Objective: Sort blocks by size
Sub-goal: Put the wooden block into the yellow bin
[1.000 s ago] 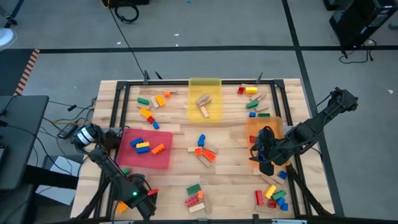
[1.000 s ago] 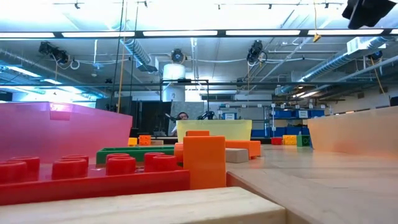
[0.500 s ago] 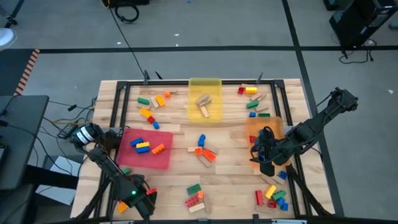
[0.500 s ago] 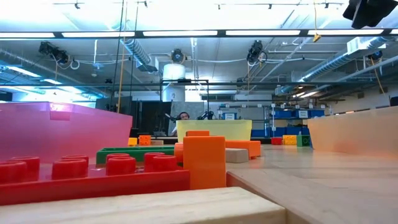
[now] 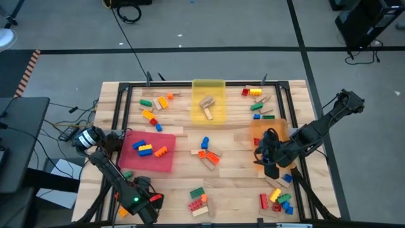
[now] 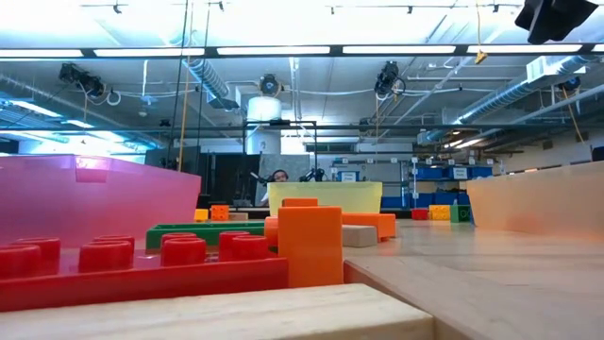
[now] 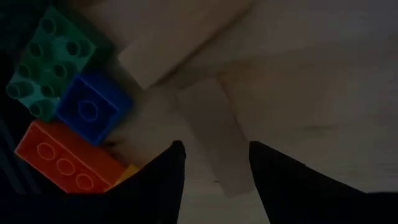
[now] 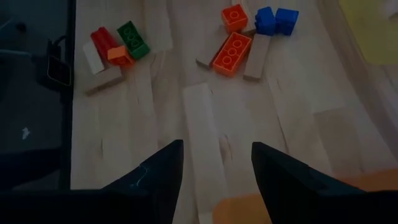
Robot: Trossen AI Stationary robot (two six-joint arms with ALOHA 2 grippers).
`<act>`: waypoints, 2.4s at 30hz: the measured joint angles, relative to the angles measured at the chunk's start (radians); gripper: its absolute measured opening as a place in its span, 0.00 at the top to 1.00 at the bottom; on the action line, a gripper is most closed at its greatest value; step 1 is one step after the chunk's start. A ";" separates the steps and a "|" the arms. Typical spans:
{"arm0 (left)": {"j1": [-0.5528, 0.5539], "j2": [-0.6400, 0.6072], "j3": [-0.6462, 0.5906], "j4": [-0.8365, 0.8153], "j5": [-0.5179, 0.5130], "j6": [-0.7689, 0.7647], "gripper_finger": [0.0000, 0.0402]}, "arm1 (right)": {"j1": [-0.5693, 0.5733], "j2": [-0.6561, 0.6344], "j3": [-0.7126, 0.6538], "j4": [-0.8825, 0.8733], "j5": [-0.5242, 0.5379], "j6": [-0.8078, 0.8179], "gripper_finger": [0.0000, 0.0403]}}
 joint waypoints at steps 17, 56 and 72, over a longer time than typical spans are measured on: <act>0.000 0.082 0.004 0.049 -0.024 -0.076 0.54 | 0.000 0.000 0.000 0.059 -0.005 0.000 0.49; 0.322 0.100 0.576 -0.353 -0.554 0.589 0.72 | -0.001 0.000 0.000 0.234 0.003 -0.109 0.49; 1.155 0.126 0.719 0.043 -0.242 1.786 0.72 | -0.063 -0.055 0.000 0.149 0.069 -0.004 0.49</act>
